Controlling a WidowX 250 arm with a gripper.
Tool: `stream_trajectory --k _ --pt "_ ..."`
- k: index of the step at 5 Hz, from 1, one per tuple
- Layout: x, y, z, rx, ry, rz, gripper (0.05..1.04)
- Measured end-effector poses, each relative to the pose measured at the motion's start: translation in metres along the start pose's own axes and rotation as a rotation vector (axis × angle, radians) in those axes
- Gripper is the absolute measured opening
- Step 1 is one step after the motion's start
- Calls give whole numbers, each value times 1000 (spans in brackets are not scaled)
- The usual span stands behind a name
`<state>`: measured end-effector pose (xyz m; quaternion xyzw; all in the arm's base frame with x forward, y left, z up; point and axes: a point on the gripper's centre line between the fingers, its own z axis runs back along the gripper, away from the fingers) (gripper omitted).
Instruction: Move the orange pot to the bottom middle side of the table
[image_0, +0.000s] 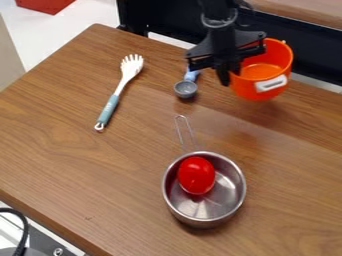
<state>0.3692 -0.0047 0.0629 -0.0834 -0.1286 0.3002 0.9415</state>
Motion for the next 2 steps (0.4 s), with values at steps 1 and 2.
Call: stream_trajectory --k 1,2 --pt "-7 33 13 19 52 -39 55" --pt "-14 65 36 -14 101 -128 55"
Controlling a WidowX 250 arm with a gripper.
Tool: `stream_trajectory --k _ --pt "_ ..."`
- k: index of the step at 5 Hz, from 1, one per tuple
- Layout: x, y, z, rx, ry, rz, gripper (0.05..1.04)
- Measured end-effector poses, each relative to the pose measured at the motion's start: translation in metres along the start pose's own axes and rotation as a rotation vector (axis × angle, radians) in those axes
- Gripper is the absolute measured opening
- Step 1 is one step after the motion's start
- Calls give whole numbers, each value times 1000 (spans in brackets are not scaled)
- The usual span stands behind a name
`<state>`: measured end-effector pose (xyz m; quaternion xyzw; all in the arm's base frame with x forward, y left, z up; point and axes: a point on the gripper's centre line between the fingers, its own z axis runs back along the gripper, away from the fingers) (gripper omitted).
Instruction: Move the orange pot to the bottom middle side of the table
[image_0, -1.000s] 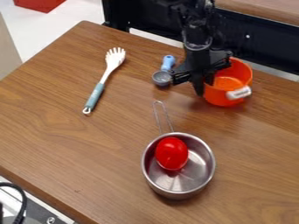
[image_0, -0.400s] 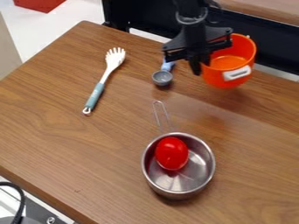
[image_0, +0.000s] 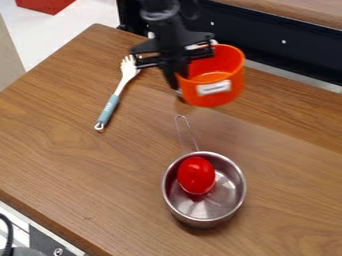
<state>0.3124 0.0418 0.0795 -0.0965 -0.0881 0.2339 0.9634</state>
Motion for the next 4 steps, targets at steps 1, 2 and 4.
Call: stream_trajectory --k 1,2,4 --pt "-15 32 0 -14 39 -118 55" --pt "-40 62 -4 11 45 -264 56" --pt "-56 112 -2 -8 39 -470 55"
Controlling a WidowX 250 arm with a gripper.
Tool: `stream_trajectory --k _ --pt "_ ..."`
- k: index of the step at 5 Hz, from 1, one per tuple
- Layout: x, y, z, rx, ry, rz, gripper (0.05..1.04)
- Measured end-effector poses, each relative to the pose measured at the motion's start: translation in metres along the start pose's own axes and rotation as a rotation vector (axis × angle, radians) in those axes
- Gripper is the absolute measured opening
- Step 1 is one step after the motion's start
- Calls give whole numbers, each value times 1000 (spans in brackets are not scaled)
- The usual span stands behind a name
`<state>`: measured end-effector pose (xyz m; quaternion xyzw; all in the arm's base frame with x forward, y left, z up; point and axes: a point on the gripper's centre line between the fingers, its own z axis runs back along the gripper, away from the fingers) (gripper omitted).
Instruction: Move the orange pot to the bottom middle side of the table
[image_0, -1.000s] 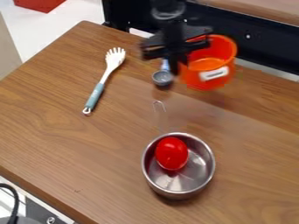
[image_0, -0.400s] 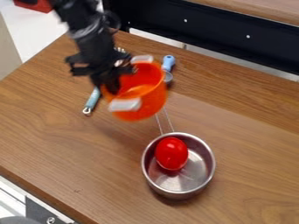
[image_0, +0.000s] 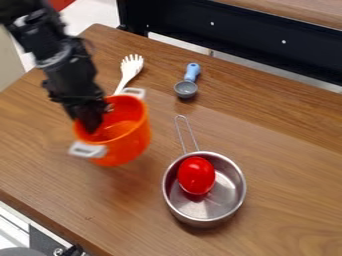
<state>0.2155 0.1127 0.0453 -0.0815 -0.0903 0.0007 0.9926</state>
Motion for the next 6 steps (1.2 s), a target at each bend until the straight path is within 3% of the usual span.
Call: stream_trajectory --k 1,2,3,4,5,6 --pt "-3 18 2 55 -28 -40 56" --pt "2 34 -7 76 -45 -28 56" --pt "3 53 -20 179 -67 -77 55" --pt "2 59 -29 224 -70 -94 55" --pt "-1 56 -30 208 -55 -100 55" --pt "-3 57 -27 224 -39 -84 55"
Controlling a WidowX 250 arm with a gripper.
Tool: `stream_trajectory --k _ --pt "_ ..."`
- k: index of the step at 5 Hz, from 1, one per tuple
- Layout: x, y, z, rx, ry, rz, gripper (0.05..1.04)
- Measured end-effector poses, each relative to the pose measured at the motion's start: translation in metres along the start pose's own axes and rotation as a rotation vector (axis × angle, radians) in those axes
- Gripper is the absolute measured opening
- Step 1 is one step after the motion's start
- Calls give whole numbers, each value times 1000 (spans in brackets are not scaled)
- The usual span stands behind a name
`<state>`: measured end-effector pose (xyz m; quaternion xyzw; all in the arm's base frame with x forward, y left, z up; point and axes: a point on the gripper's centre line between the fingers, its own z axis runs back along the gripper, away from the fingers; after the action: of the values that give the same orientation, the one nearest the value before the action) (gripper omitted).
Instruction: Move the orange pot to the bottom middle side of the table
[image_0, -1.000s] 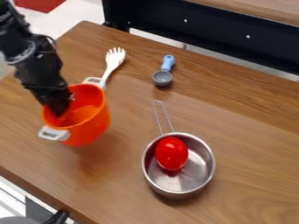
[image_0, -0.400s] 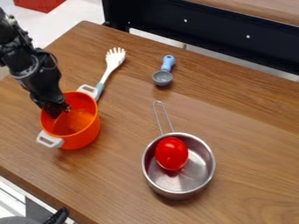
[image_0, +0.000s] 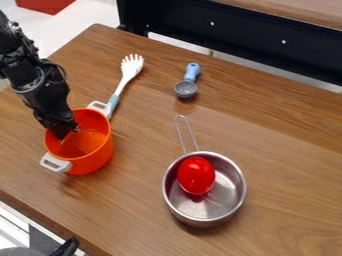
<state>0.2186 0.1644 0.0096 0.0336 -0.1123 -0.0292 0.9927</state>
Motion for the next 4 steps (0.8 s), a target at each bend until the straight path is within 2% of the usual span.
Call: stream_trajectory --k 1,2,3,4 --pt "-6 -1 5 -24 19 -27 55" --pt "-11 4 6 -10 36 -51 55" --pt "-8 5 4 19 28 -59 75" --pt "-12 1 1 5 53 -62 216"
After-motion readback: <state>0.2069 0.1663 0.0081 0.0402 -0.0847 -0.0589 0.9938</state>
